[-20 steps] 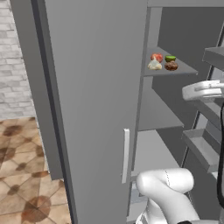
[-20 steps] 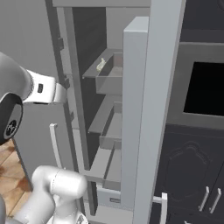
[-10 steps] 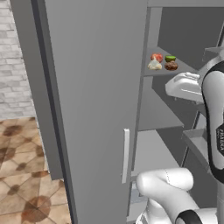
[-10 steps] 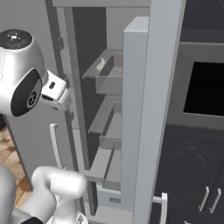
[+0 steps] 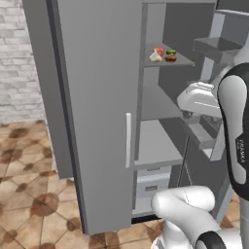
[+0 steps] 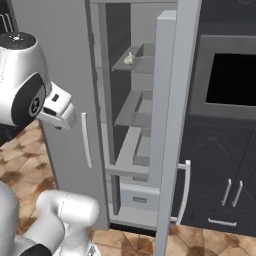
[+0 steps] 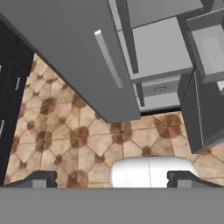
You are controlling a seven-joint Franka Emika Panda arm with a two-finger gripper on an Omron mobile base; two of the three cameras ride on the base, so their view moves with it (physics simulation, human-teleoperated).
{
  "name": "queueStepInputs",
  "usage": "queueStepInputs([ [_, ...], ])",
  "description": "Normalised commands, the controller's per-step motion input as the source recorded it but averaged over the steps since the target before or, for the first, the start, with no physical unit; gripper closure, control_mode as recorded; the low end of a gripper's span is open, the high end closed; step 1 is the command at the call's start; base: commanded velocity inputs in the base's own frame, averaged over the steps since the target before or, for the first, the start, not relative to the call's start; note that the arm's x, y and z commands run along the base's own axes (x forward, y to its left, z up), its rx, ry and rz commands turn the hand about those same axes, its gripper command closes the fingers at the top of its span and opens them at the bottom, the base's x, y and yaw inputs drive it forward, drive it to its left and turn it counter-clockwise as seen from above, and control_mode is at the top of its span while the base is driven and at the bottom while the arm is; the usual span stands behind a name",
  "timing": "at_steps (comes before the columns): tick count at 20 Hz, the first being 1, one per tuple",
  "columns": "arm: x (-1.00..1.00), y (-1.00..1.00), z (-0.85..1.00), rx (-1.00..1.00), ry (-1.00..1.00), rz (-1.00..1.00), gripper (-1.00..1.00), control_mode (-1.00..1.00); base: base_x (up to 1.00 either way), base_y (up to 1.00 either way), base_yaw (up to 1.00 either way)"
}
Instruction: Take the garlic and mushroom from the second highest rack and move them to the highest rack where the kiwi and peach are located, to maximize freezer space. Close the freezer door after rearranging.
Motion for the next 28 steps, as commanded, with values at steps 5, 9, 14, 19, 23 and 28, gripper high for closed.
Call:
queueStepInputs([
  [5,-0.08,-0.01,0.00,-0.01,0.00,0.00,-1.00,-1.00,-0.52,0.00,0.00],
  [9,-0.27,-0.43,0.03,-0.01,-0.03,-0.02,-1.00,-1.00,0.00,0.00,0.00],
  [14,-0.14,-1.00,0.15,0.09,-0.04,-0.01,-1.00,-1.00,0.00,0.00,0.00],
  [19,-0.13,-1.00,0.10,0.21,-0.05,0.00,-1.00,-1.00,0.00,0.00,0.00],
  [23,-0.06,-1.00,0.01,0.23,-0.16,0.00,-1.00,-1.00,0.00,0.00,0.00],
  [28,0.35,-0.97,0.00,0.27,-0.13,-0.02,-1.00,-1.00,0.00,0.00,0.00],
])
